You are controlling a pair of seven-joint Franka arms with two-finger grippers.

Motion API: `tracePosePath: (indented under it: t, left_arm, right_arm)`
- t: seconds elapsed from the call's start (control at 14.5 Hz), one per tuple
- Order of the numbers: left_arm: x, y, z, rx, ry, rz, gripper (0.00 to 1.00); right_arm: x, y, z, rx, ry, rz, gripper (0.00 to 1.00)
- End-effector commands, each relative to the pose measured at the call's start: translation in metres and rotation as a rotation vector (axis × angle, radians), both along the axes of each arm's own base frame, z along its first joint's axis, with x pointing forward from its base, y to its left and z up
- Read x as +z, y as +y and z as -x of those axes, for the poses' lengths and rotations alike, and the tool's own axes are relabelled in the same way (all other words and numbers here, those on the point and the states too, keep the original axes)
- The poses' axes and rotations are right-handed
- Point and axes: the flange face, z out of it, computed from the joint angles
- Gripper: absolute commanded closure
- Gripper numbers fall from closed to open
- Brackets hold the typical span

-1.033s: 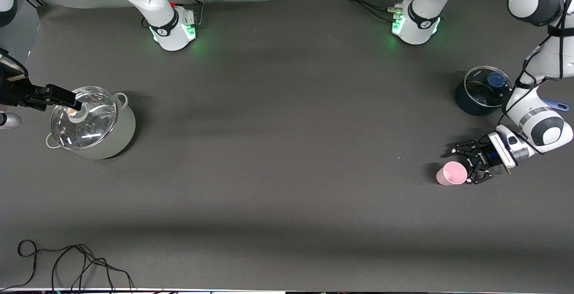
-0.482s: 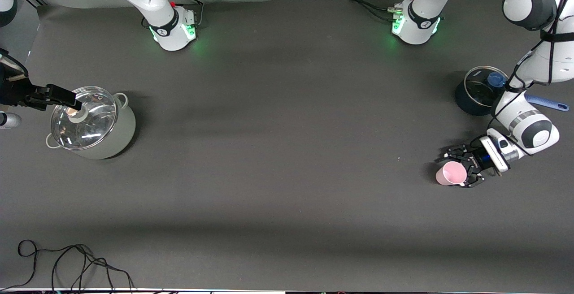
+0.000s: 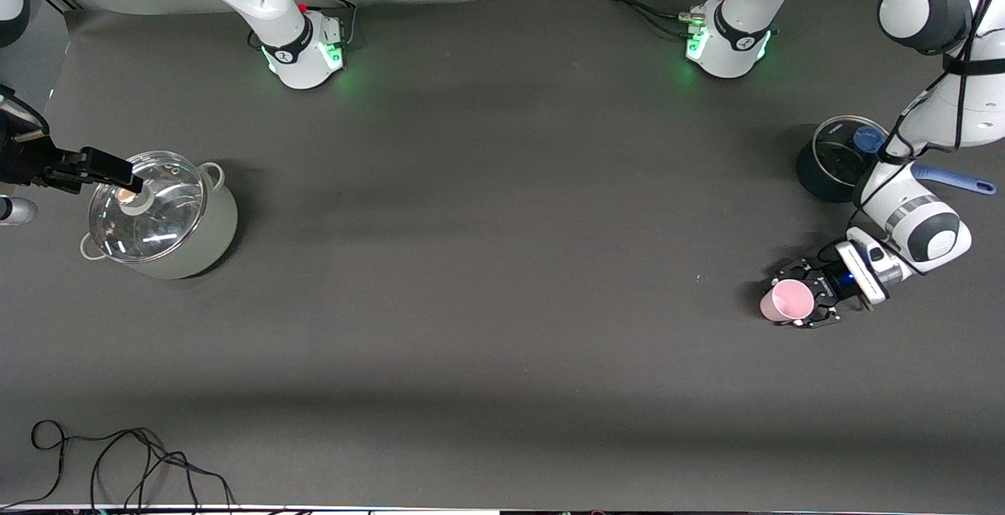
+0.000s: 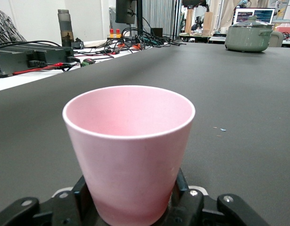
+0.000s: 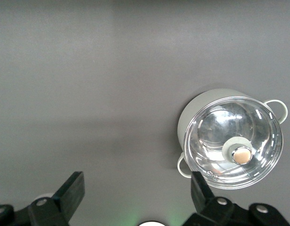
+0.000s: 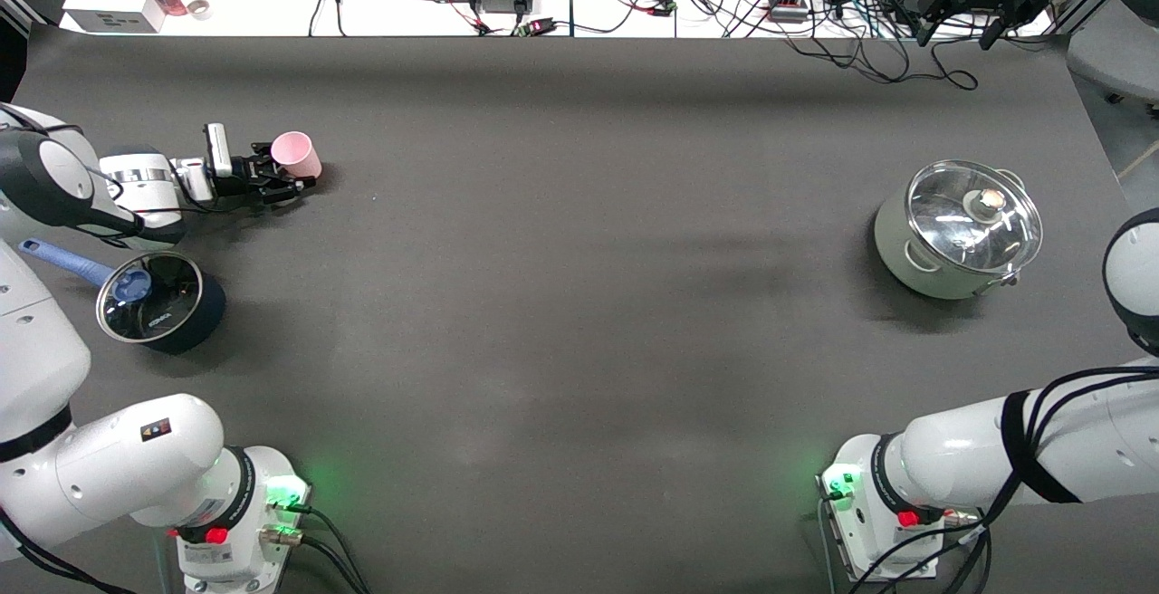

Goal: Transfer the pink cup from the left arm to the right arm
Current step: 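Close the left gripper around the pink cup's base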

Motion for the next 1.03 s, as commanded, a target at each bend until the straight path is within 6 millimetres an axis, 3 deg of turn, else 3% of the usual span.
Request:
tracePosePath:
  t: [0.0, 0.28, 0.55, 0.76, 0.89, 0.96]
  left_arm:
    - [0.003, -0.001, -0.003, 0.016, -0.013, -0.011, 0.43]
    - [0.017, -0.007, -0.015, 0.017, -0.001, -0.033, 0.56]
    - [0.057, -0.024, -0.037, 0.018, 0.016, -0.057, 0.60]
    - [0.094, -0.064, -0.051, -0.016, 0.052, -0.036, 0.63]
    - [0.118, -0.103, -0.059, -0.041, 0.116, -0.017, 0.65]
    - [0.121, -0.122, -0.060, -0.063, 0.140, -0.009, 0.66]
  right_arm:
    - [0.005, -0.001, 0.001, 0.013, 0.004, -0.018, 0.00]
    - [0.005, -0.001, 0.001, 0.015, 0.004, -0.019, 0.00]
    - [0.004, -0.002, 0.001, 0.016, 0.005, -0.019, 0.00]
    - [0.005, -0.001, 0.002, 0.001, 0.004, -0.019, 0.00]
    - [0.006, -0.001, 0.003, -0.050, 0.011, -0.014, 0.00]
    - [0.005, 0.000, 0.004, -0.123, 0.020, -0.007, 0.00]
